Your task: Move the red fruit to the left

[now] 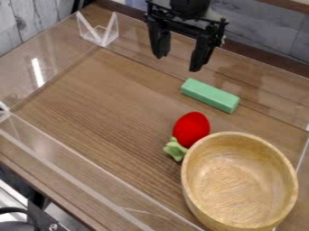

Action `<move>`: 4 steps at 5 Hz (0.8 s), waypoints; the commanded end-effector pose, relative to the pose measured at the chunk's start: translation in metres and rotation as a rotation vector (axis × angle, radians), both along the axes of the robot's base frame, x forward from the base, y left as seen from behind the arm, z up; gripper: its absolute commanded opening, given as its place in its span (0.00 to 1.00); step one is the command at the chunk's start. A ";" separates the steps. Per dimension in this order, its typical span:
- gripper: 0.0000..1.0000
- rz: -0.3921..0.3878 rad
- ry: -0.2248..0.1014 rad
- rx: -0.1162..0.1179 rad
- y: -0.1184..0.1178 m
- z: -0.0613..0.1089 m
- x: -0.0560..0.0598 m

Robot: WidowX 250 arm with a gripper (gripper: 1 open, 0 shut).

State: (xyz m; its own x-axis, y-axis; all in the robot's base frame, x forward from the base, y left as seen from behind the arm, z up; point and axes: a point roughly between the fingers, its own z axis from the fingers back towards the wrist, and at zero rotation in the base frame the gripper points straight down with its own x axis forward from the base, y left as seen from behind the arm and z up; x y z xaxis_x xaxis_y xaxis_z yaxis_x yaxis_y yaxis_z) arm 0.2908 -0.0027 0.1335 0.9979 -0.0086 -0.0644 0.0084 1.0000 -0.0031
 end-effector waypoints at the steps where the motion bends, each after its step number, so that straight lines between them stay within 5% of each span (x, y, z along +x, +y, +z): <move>1: 1.00 -0.063 0.023 -0.005 -0.014 -0.017 -0.003; 2: 1.00 -0.117 0.037 -0.009 -0.018 -0.047 -0.009; 4: 1.00 -0.061 -0.002 -0.008 -0.026 -0.058 -0.016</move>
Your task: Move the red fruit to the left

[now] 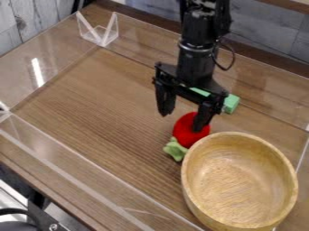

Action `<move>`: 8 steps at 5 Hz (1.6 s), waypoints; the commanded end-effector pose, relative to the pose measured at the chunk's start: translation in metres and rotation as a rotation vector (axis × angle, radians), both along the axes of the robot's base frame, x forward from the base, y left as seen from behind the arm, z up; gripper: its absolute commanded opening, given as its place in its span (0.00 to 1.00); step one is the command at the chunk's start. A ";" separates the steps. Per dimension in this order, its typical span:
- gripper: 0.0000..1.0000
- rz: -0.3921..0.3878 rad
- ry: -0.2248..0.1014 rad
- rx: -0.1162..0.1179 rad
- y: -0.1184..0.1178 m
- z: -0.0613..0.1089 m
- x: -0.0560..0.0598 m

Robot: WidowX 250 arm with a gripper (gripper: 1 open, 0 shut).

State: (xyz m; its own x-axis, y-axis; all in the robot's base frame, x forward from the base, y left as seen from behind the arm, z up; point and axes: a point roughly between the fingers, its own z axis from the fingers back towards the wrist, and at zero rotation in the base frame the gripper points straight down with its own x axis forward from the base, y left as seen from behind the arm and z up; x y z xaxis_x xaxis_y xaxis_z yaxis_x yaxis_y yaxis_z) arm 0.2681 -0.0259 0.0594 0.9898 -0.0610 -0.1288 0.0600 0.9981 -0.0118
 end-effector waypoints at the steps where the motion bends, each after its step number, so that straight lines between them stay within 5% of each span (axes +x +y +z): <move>1: 1.00 0.015 -0.080 -0.004 -0.005 0.016 0.005; 3: 1.00 0.035 -0.099 0.000 -0.013 0.006 0.012; 5: 1.00 -0.028 -0.097 -0.002 -0.018 -0.004 0.006; 7: 1.00 0.045 -0.100 0.003 -0.017 -0.004 -0.007; 8: 1.00 0.053 -0.106 0.004 -0.006 -0.012 -0.002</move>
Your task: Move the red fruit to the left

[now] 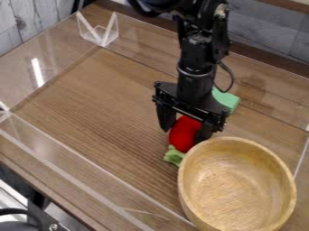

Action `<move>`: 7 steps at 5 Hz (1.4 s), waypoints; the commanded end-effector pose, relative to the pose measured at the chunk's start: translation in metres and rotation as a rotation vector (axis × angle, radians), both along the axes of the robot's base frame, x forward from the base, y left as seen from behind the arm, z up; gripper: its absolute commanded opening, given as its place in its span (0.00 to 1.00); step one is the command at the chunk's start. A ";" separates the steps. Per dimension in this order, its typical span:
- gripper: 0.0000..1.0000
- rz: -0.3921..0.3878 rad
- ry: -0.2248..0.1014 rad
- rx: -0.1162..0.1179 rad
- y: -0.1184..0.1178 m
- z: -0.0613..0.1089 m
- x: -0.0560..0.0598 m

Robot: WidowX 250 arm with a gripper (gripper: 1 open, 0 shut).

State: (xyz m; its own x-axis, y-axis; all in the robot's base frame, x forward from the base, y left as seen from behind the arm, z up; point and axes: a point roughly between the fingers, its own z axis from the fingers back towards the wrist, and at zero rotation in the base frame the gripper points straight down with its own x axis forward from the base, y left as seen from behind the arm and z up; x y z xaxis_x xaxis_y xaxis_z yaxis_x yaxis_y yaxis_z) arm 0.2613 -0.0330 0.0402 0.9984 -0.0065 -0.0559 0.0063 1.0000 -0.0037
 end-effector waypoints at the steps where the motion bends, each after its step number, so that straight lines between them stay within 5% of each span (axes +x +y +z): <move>1: 1.00 0.006 -0.036 0.003 0.013 -0.001 0.010; 7: 1.00 -0.148 -0.066 0.034 -0.007 0.003 0.011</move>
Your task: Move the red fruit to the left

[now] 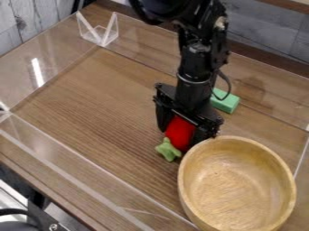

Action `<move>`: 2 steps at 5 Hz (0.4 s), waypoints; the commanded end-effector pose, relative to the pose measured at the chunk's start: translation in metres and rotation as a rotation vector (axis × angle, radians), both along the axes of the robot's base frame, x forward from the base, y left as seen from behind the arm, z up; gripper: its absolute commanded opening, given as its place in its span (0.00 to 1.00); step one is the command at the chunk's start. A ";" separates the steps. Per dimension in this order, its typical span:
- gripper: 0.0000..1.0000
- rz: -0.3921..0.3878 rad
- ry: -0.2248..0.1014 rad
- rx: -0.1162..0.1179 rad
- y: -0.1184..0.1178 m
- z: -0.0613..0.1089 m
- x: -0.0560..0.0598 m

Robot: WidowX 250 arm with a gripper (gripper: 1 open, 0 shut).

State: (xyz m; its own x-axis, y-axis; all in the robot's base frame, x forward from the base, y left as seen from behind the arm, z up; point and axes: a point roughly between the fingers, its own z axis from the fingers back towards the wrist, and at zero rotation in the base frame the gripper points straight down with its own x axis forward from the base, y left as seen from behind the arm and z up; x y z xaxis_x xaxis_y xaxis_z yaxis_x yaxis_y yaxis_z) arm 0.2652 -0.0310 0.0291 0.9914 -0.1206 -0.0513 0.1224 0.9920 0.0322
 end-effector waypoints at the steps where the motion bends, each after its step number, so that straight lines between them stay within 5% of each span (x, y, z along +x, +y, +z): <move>1: 1.00 0.009 -0.063 -0.006 -0.023 0.016 0.017; 2: 0.00 0.019 -0.086 -0.018 -0.020 0.033 0.016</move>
